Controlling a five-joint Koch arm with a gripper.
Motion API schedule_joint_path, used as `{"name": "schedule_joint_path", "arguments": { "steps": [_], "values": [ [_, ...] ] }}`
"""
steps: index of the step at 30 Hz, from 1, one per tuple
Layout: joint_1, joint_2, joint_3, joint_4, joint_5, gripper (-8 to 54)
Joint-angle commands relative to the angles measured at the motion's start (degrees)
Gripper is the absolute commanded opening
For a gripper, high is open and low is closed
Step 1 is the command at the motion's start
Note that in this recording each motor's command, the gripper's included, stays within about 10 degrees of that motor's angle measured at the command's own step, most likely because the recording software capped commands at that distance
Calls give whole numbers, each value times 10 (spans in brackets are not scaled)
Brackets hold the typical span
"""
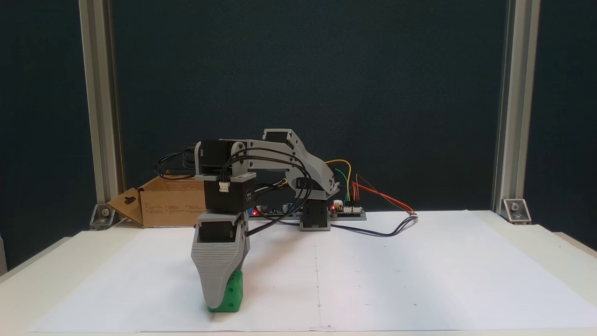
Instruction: Grasp a green dice and put it in the bin.
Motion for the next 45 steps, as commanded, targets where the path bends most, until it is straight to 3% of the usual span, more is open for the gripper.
{"name": "schedule_joint_path", "arguments": {
  "steps": [1,45],
  "values": [
    [0,11,-41,-3,29,423],
    [-2,-10,-41,-29,29,397]
  ]
}}
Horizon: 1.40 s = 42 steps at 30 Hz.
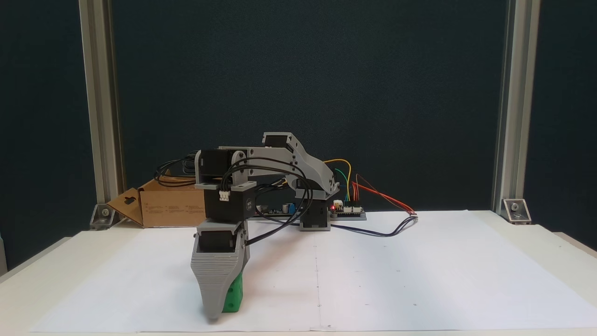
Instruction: Grasp a green dice and put it in the bin.
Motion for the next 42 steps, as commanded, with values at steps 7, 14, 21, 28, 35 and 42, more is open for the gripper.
{"name": "schedule_joint_path", "arguments": {
  "steps": [7,14,21,28,35,42],
  "values": [
    [3,6,-41,-16,25,397],
    [3,3,-41,-15,25,396],
    [4,2,-41,-17,25,373],
    [4,1,-41,-17,25,367],
    [4,0,-41,-13,25,320],
    [4,0,-41,0,25,207]
  ]
}}
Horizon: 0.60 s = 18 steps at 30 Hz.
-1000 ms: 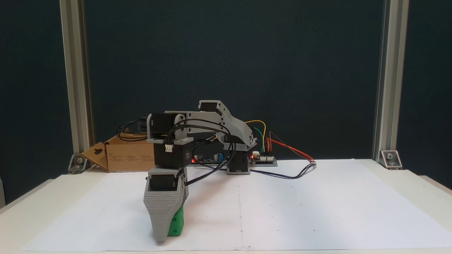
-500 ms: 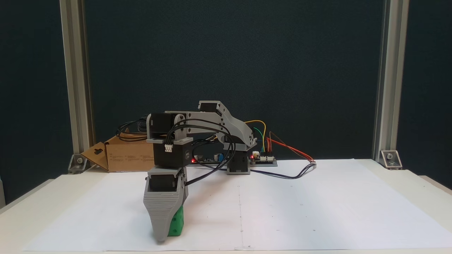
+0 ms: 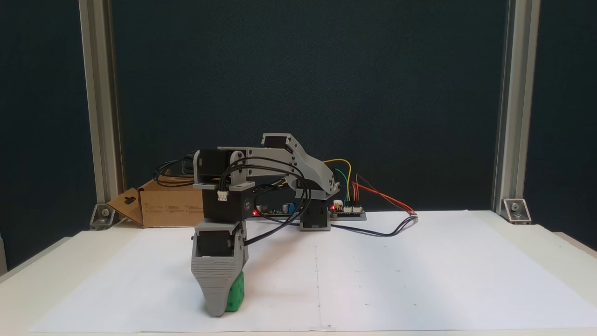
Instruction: Grasp a green dice and put it in the bin.
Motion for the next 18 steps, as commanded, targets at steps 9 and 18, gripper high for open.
{"name": "schedule_joint_path", "arguments": {
  "steps": [9,18],
  "values": [
    [0,11,-31,27,24,122],
    [3,85,-31,129,44,122]
  ]
}}
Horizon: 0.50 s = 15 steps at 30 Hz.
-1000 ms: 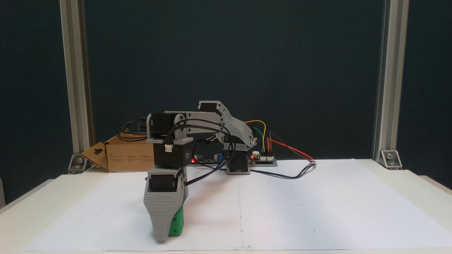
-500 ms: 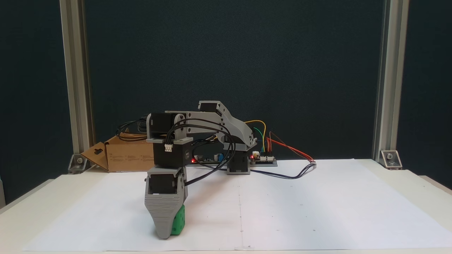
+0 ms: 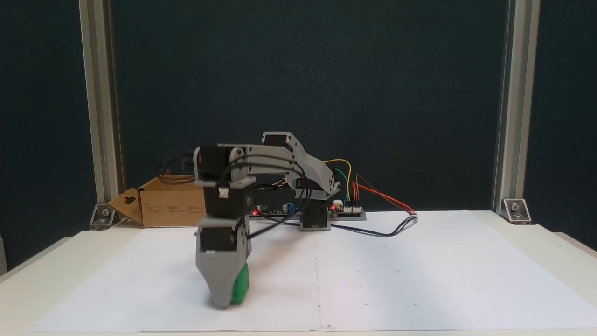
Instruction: Grasp a green dice and put it in the bin.
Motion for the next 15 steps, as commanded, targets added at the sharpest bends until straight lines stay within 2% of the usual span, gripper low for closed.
{"name": "schedule_joint_path", "arguments": {
  "steps": [1,9,15],
  "values": [
    [0,75,-32,69,41,122],
    [5,226,29,92,40,122],
    [30,383,235,-25,37,122]
  ]
}}
